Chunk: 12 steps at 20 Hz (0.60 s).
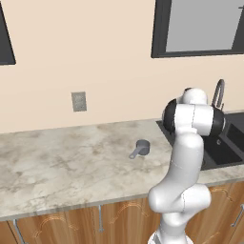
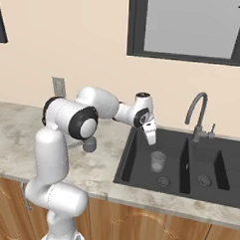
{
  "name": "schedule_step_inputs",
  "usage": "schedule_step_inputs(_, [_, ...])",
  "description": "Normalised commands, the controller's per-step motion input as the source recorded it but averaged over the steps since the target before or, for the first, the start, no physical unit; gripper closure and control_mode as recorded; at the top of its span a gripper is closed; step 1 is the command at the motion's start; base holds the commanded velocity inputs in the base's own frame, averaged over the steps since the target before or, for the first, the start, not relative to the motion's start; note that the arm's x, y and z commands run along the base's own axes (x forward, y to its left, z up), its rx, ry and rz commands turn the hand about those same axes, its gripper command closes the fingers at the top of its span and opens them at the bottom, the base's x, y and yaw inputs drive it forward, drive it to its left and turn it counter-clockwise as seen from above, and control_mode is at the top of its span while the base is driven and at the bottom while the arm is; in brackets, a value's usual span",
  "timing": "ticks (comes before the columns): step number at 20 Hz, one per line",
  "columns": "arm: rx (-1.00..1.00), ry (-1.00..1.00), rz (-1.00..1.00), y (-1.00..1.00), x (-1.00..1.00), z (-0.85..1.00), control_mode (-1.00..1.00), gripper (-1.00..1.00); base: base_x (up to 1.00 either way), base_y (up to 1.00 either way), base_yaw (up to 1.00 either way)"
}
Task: Move any existing items from the left basin to the right basin for drying. Then move the measuring cup from the counter to the left basin of the sink for washing.
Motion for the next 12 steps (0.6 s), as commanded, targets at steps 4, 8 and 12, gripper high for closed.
schedule_step_inputs(4, [0.02,0.00,-0.01,-0.05,0.01,-0.12,-1.00,-1.00,0.00,0.00,0.00])
schedule_step_inputs(8, [0.03,0.00,-0.02,-0.11,0.00,-0.29,-1.00,-1.00,0.00,0.00,0.00])
schedule_step_inputs(12, [0.01,0.00,-0.02,-0.30,0.00,-0.35,-1.00,-1.00,0.00,0.00,0.00])
